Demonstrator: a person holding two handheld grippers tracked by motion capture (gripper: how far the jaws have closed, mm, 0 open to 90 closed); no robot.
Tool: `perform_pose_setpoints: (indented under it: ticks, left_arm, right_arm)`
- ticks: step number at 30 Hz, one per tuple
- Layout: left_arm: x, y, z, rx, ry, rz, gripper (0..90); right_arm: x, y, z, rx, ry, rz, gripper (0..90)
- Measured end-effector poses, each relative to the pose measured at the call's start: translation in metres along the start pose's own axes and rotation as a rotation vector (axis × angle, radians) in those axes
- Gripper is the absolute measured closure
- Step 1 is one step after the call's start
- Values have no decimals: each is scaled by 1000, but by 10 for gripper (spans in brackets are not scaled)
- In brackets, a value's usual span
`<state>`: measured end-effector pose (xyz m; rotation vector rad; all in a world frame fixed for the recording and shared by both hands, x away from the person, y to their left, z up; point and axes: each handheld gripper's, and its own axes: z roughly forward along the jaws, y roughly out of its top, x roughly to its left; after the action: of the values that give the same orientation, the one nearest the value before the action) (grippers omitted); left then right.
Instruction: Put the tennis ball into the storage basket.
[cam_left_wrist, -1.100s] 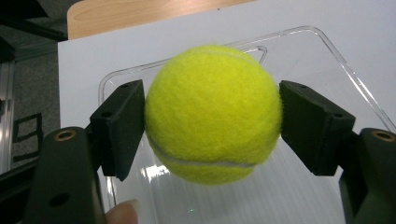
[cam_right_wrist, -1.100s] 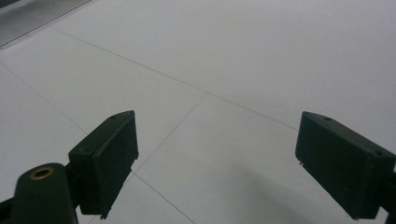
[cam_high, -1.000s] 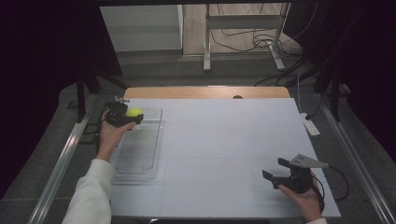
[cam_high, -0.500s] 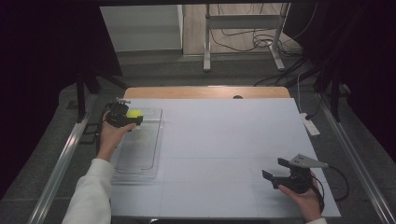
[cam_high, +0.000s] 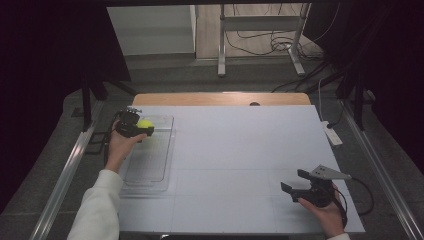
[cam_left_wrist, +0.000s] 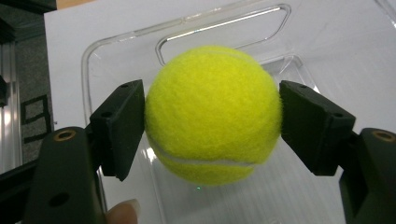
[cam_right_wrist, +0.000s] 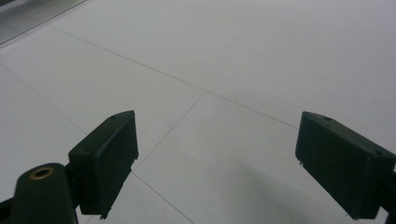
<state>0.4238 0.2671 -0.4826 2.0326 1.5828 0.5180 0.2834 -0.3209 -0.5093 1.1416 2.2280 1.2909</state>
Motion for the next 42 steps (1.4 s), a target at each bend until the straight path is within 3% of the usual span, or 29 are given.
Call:
perform_pose_setpoints:
  ticks: [32, 42]
  left_arm:
    - [-1, -7, 14, 64, -10, 0, 260]
    - [-4, -5, 7, 10, -10, 3, 170]
  right_arm:
    - [0, 0, 1, 4, 0, -2, 135]
    - [1, 0, 1, 2, 1, -1, 134]
